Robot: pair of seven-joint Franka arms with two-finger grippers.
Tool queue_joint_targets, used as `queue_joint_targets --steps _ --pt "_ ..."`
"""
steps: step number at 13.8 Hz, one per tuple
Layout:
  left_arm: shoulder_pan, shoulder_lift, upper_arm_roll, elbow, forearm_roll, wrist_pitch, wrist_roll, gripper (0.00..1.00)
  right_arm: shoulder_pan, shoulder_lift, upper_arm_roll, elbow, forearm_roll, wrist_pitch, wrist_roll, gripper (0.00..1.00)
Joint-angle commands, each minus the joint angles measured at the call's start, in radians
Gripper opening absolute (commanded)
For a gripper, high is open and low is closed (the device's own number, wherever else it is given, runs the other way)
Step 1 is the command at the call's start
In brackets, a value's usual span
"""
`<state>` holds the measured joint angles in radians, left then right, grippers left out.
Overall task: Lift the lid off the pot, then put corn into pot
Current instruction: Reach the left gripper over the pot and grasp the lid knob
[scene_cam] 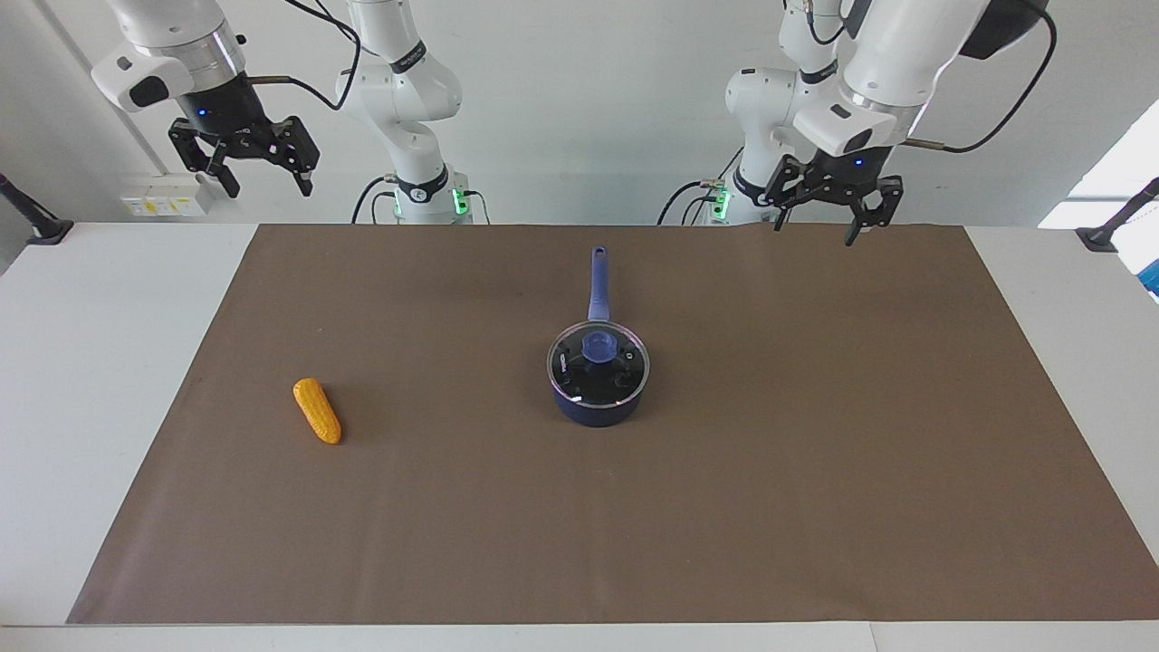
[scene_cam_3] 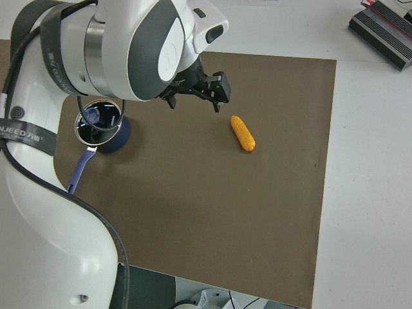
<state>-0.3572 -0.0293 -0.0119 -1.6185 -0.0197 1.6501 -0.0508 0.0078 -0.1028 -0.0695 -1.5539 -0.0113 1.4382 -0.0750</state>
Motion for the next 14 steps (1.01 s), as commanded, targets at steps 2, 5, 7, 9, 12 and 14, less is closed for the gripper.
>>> queue_joint_targets --steps 2,5,7,9,12,14 --pt "-0.103 0.034 0.015 -0.047 0.001 0.106 -0.167 1.00 -0.006 -0.011 0.002 -0.014 0.010 0.010 -0.022 1.00" --pt "-0.172 0.089 0.017 -0.046 0.012 0.180 -0.300 1.00 -0.006 -0.011 0.002 -0.014 0.010 0.010 -0.022 1.00" --pt "-0.212 0.141 0.017 -0.035 0.014 0.223 -0.368 1.00 -0.006 -0.011 0.002 -0.014 0.010 0.010 -0.022 1.00" --pt "-0.255 0.192 0.017 -0.031 0.039 0.263 -0.429 1.00 -0.006 -0.011 0.002 -0.014 0.010 0.010 -0.022 1.00" --pt "-0.290 0.267 0.015 -0.014 0.075 0.354 -0.536 1.00 -0.006 -0.011 0.002 -0.014 0.010 0.010 -0.022 1.00" --pt "-0.314 0.302 0.015 -0.012 0.078 0.367 -0.566 1.00 -0.006 -0.011 0.002 -0.014 0.010 0.010 -0.022 1.00"
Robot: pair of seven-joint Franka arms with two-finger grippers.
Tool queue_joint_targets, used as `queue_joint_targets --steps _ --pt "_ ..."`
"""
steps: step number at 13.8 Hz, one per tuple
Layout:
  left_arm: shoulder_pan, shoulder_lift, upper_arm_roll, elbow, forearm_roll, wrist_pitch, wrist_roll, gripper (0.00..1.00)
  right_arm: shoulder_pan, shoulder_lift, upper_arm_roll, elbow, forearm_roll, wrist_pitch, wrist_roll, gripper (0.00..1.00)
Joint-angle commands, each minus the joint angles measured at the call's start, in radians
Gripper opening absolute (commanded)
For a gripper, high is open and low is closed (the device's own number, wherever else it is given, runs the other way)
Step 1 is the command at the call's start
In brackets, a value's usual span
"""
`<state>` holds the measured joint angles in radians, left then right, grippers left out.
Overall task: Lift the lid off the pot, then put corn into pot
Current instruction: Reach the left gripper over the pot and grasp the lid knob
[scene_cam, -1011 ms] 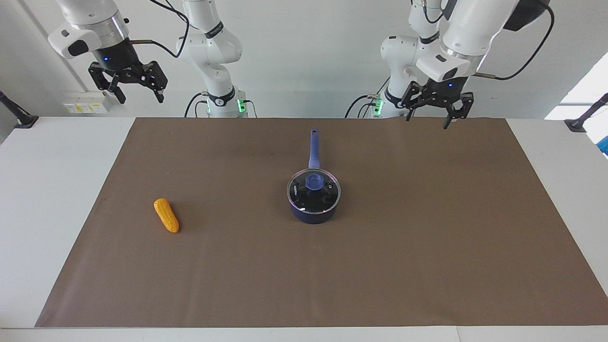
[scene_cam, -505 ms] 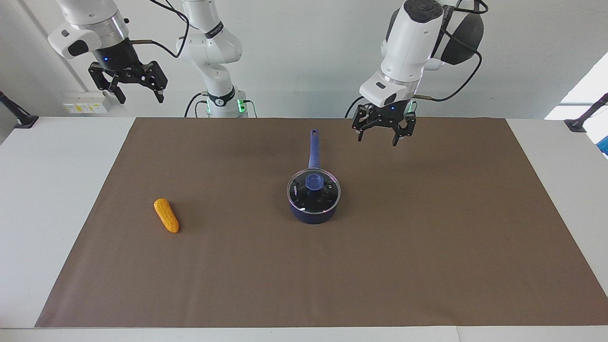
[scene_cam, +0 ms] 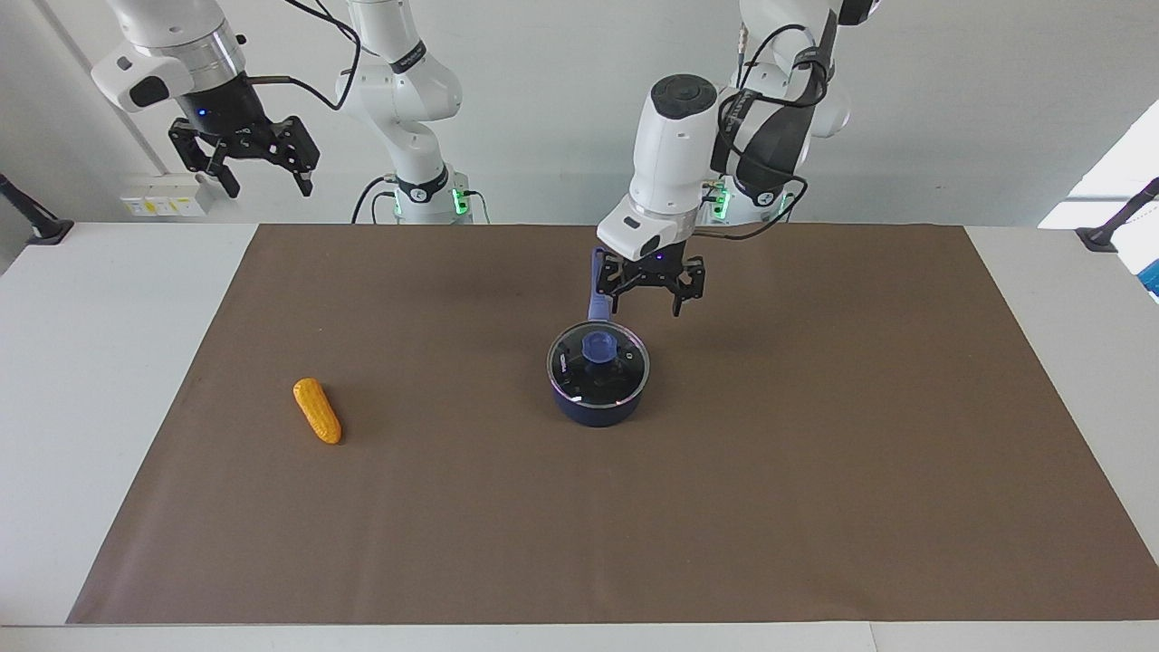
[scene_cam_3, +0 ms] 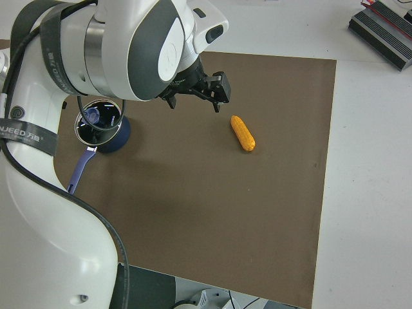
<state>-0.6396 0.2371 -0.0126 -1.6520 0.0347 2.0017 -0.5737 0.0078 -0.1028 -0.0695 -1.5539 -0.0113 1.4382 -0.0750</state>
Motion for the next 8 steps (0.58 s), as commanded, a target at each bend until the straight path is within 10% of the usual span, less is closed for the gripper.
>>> queue_joint_targets --steps 1,8 --pt "-0.057 0.062 0.017 0.026 0.024 0.026 -0.078 1.00 -0.006 -0.011 0.002 -0.014 0.010 0.010 -0.022 1.00" --pt "-0.078 0.122 0.017 0.035 0.025 0.115 -0.121 1.00 -0.006 -0.011 0.002 -0.014 0.010 0.008 -0.022 1.00"
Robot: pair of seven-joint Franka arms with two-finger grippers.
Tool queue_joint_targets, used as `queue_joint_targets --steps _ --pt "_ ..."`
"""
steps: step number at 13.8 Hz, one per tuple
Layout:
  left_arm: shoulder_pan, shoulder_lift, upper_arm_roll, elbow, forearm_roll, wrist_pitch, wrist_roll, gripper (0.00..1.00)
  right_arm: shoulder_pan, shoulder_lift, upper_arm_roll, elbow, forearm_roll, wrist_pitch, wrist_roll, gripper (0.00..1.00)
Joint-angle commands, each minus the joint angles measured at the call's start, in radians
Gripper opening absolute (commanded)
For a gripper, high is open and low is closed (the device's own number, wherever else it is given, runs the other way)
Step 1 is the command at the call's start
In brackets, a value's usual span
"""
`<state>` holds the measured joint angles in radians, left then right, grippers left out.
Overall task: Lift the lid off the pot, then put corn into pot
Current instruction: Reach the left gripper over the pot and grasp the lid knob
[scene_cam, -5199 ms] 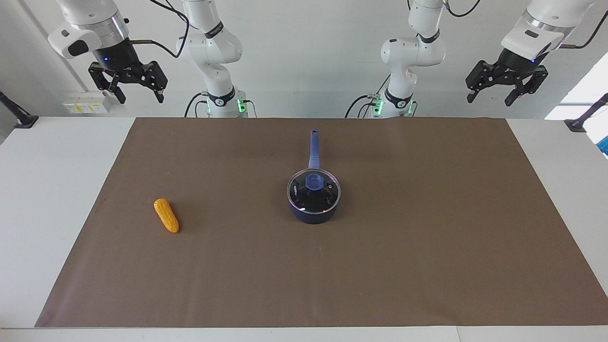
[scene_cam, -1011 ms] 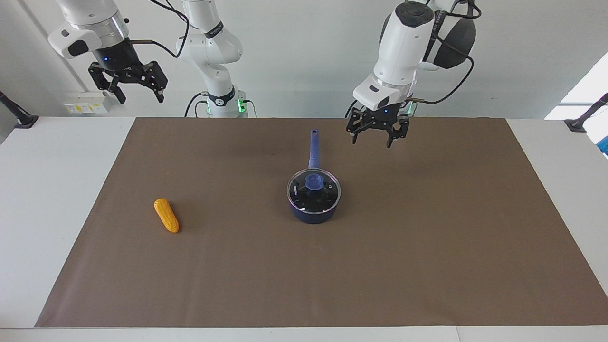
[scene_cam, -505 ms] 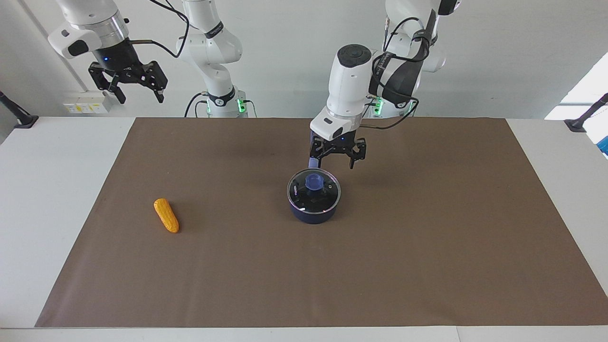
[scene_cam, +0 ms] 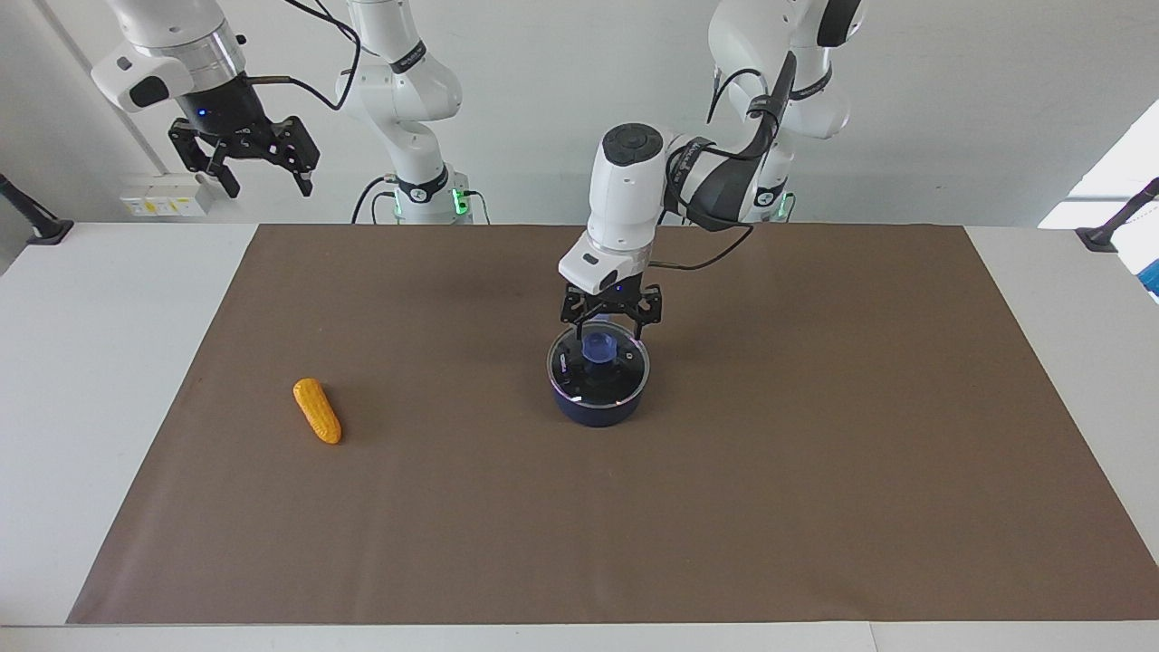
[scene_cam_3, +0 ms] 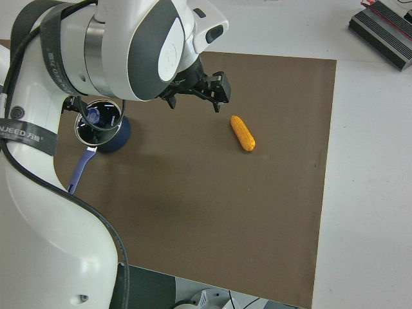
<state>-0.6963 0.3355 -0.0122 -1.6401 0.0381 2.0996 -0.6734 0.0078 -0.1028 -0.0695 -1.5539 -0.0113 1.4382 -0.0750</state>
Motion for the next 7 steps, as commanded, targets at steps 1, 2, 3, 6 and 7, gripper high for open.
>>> queue_joint_targets --steps 1,2,3,6,7 --pt "-0.023 0.027 0.015 0.023 0.023 0.023 -0.022 1.00 -0.006 -0.011 0.002 -0.014 0.010 0.010 -0.022 1.00" --pt "-0.023 0.042 0.017 0.023 0.026 0.025 -0.022 1.00 -0.006 -0.011 0.002 -0.014 0.010 0.008 -0.022 1.00" --pt "-0.023 0.048 0.017 0.023 0.026 0.028 -0.022 1.00 -0.006 -0.011 0.002 -0.014 0.010 0.008 -0.022 1.00" --pt "-0.023 0.048 0.017 0.022 0.049 0.023 -0.022 0.94 -0.006 -0.011 0.002 -0.014 0.010 0.008 -0.022 1.00" --pt "-0.025 0.048 0.017 0.019 0.051 0.022 -0.022 0.89 -0.006 -0.011 0.002 -0.014 0.010 0.008 -0.022 1.00"
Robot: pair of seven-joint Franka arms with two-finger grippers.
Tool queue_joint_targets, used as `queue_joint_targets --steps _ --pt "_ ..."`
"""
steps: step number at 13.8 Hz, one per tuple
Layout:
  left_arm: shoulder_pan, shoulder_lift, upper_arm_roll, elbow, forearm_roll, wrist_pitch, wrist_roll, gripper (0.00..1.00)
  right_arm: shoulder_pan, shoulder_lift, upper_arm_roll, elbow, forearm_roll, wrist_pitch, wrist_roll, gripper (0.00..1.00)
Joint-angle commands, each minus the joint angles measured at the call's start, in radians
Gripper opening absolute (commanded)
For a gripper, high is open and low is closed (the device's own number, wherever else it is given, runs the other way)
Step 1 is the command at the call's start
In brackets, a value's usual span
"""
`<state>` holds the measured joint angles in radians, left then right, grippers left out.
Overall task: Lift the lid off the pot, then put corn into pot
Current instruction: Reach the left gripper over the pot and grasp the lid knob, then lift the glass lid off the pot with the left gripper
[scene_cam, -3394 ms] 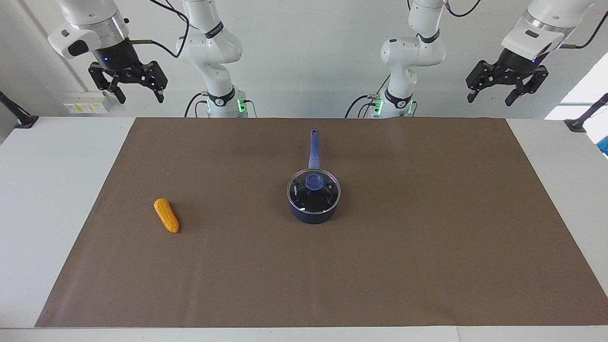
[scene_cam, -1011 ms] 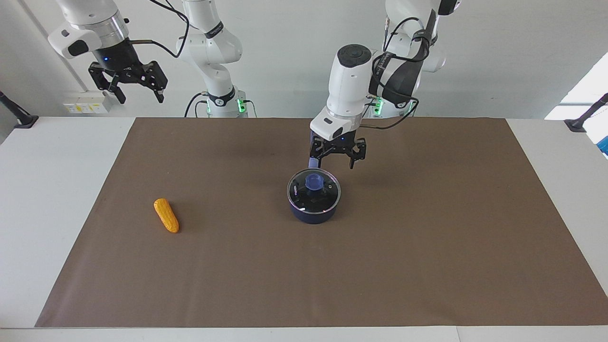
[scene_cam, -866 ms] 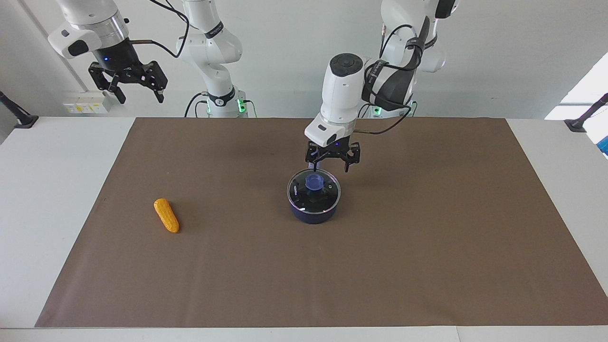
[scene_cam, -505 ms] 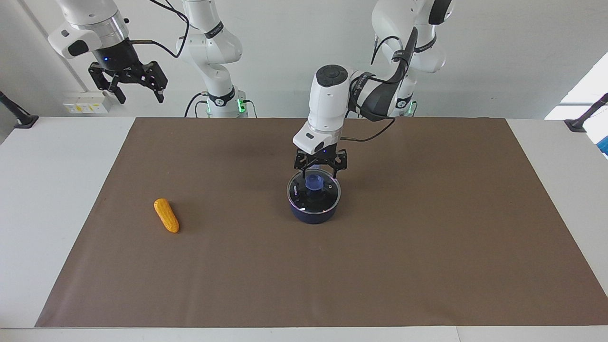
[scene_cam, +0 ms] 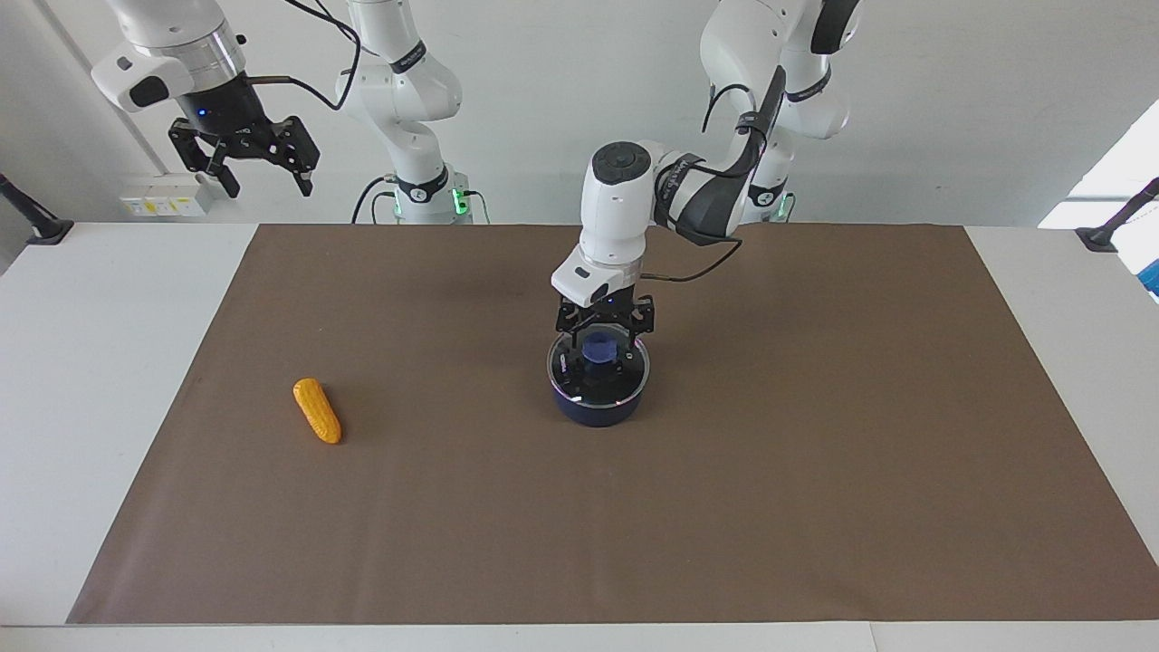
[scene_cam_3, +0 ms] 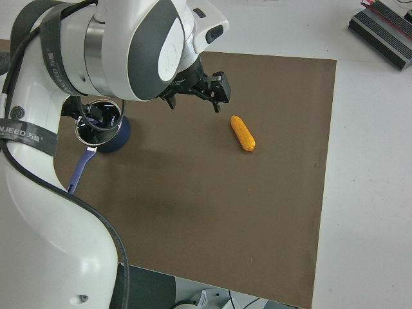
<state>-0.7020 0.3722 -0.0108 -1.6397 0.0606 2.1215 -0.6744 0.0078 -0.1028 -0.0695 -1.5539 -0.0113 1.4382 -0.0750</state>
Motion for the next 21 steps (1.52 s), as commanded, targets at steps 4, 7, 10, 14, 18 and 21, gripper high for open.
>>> queue_joint_targets --steps 4,7,10,14,18,21 --pt "-0.022 0.010 0.014 0.014 0.027 0.000 -0.019 0.48 -0.006 -0.011 0.002 -0.014 0.010 0.008 -0.022 1.00" --pt "-0.025 0.010 0.014 0.015 0.027 -0.003 -0.019 0.23 -0.006 -0.011 0.002 -0.014 0.010 0.007 -0.022 1.00" --pt "-0.027 0.010 0.014 0.017 0.027 -0.003 -0.017 0.20 -0.006 -0.011 0.002 -0.014 0.010 0.008 -0.022 1.00" --pt "-0.024 0.002 0.014 0.023 0.042 -0.011 0.006 0.00 -0.006 -0.011 0.002 -0.014 0.010 0.008 -0.022 1.00" --pt "-0.016 -0.076 0.014 0.018 0.036 -0.064 0.007 0.00 -0.006 -0.011 0.002 -0.014 0.010 0.008 -0.022 1.00" --pt "0.004 -0.131 0.021 0.012 0.036 -0.110 0.035 0.00 -0.006 -0.011 0.002 -0.014 0.010 0.008 -0.022 1.00"
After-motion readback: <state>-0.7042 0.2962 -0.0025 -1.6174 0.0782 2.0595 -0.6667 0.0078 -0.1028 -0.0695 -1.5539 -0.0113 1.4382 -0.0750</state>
